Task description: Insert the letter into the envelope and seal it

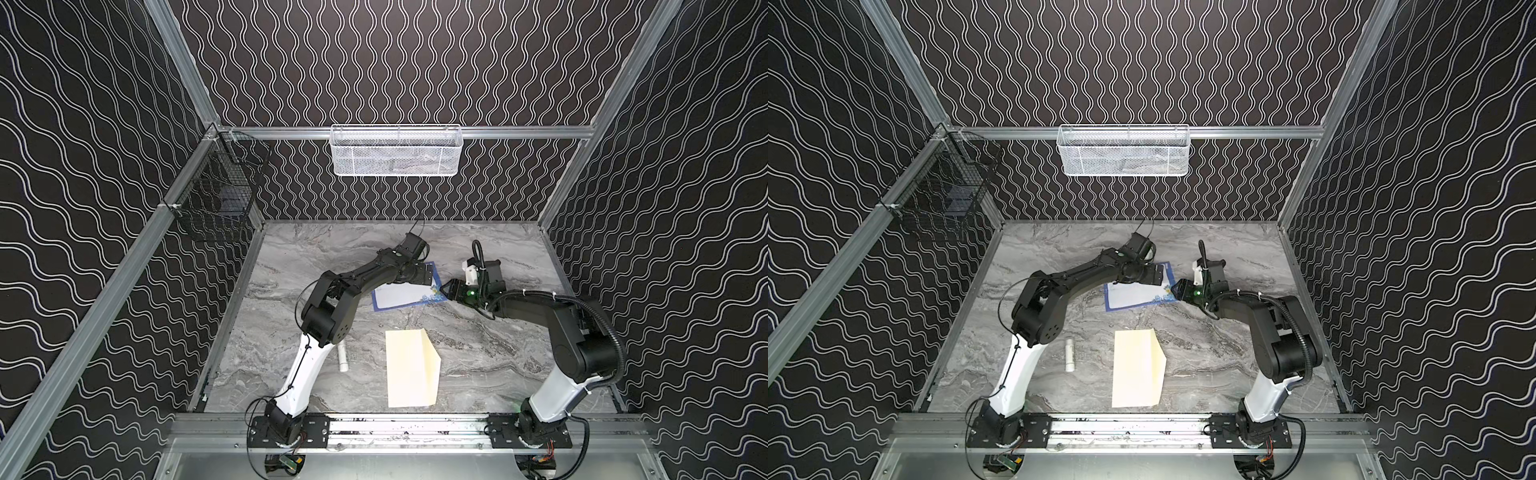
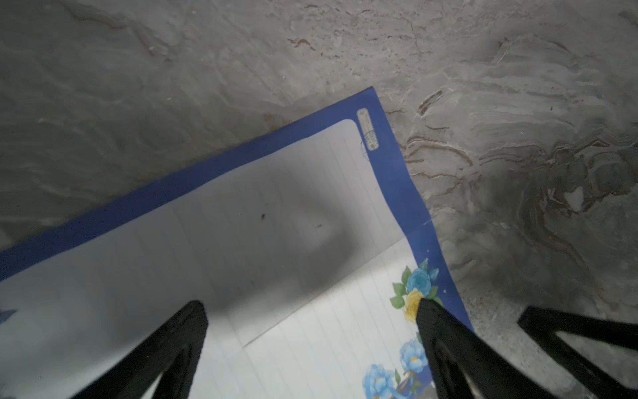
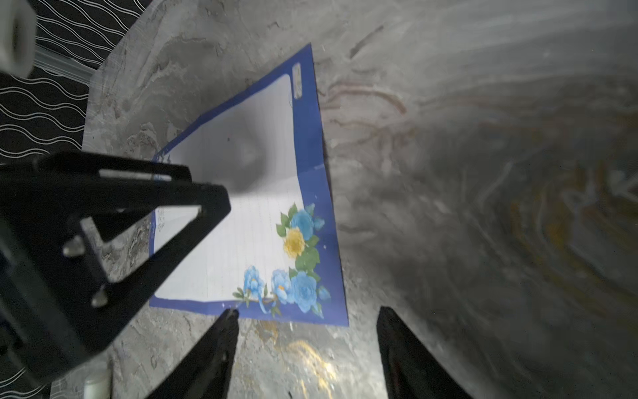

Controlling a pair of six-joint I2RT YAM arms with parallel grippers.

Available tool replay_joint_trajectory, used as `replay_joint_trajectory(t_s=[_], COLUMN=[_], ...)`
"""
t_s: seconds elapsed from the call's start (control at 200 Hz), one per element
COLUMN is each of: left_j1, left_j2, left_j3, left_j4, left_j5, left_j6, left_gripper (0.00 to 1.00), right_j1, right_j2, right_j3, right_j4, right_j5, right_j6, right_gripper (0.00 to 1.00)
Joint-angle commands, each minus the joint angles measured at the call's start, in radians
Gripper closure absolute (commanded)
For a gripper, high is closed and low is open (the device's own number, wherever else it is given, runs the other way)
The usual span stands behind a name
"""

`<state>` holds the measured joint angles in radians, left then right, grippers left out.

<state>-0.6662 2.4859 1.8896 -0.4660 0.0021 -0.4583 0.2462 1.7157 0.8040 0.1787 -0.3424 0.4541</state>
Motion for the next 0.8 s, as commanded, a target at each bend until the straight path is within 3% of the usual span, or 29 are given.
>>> replay_joint_trajectory(t_s=[0.0, 0.45, 0.791], left_j1=[-0.015, -0.063, -0.095], left_j2=[0.010, -0.127, -0.237], left_j3=[0.007, -0.305, -0.368], left_j4=[0.009, 0.136, 0.127], left_j5=[-0.007, 0.014, -0.002], left_j6=[0.044, 0.034, 0.044], left_gripper=[0.01, 0.01, 0.01], right_j1=[-0.014, -0.029, -0.022], right_j2=[-0.054, -0.196, -0.256], right_j3=[-0.050, -0.164, -0.185], right_j4=[0.022, 0.005, -0.028], right_j5=[-0.008, 0.000, -0.036], right_j6=[0.019, 0.016, 0.025], right_gripper=[0.34, 0.34, 0.34])
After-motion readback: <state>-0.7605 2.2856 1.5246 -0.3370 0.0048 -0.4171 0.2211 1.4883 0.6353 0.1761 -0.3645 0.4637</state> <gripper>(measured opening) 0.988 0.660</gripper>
